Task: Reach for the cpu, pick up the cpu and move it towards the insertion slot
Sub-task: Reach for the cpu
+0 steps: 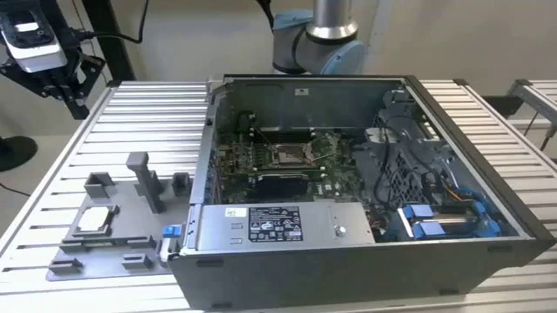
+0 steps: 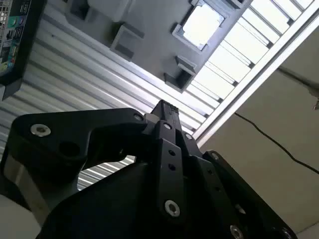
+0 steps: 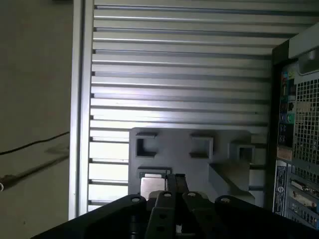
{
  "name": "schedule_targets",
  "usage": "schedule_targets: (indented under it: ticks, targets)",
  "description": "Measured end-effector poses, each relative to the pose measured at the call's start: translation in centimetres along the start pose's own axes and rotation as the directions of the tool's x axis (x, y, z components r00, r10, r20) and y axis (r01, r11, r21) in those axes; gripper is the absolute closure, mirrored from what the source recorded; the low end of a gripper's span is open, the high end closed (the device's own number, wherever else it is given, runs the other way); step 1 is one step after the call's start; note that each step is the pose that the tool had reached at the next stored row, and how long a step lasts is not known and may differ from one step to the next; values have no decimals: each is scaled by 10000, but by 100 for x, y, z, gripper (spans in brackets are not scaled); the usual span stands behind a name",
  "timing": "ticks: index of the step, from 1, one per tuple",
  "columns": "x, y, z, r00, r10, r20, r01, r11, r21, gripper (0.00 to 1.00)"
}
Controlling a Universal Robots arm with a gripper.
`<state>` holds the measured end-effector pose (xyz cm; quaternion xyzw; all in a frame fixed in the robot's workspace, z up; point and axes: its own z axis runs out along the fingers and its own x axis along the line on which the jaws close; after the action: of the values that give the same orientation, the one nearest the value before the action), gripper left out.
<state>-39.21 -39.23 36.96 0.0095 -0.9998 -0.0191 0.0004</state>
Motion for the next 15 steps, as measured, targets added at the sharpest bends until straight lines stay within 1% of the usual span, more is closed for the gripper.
schedule_targets:
  ticks: [11, 15]
  targets:
    - [0, 0, 0, 10000, 0, -1, 0, 10000, 0, 100]
    - [26, -13, 1, 10000, -1, 0, 1, 10000, 0, 100]
